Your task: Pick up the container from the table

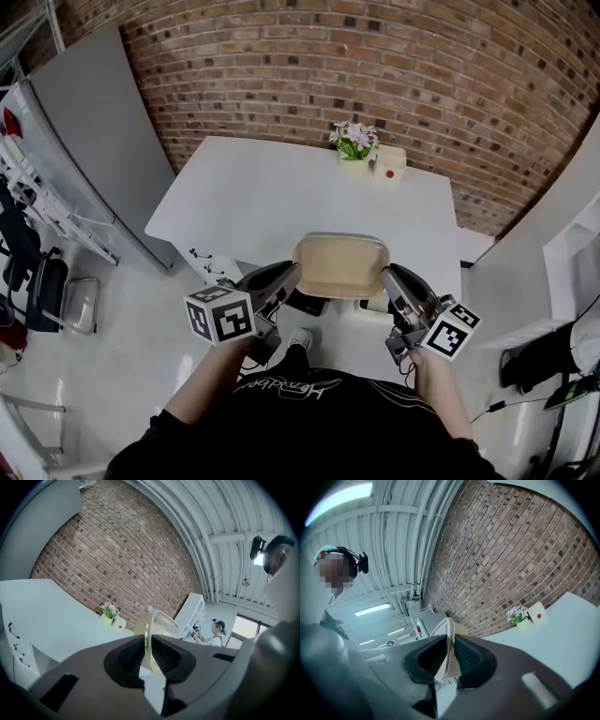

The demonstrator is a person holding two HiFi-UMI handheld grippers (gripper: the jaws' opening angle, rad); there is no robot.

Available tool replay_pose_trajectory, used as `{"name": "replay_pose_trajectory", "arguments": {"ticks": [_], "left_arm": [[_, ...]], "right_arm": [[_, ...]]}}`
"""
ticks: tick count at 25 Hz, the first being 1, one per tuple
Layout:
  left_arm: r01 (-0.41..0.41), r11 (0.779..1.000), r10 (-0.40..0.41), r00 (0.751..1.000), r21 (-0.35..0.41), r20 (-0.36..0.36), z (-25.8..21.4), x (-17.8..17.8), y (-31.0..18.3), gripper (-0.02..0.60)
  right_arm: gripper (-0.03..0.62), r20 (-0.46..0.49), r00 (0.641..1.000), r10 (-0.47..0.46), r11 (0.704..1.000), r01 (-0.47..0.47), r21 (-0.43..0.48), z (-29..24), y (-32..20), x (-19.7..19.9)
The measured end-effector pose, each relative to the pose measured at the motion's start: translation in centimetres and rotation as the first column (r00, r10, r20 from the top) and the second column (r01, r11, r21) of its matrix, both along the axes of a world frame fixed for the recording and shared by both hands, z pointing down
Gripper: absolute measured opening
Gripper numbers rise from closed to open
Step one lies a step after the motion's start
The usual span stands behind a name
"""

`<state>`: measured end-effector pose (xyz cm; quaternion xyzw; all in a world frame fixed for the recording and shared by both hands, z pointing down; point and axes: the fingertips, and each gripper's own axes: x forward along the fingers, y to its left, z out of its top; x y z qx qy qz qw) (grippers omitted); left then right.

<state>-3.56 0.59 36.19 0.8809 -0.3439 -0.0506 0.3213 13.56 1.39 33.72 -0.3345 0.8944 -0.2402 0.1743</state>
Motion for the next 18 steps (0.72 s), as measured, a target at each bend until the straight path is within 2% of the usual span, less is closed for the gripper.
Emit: {"name": "replay_pose_trajectory", "arguments": {"ticks": [18], "left_arm": [[0.004,1.0,-0.004,1.0,0.005,0.015,-0.7,1.1,2.3,0.049]], "right_arm": [[0.052,0.025,1.0,0.003,1.0,-0.003,0.003,-0.7,2.2,1.1]]}}
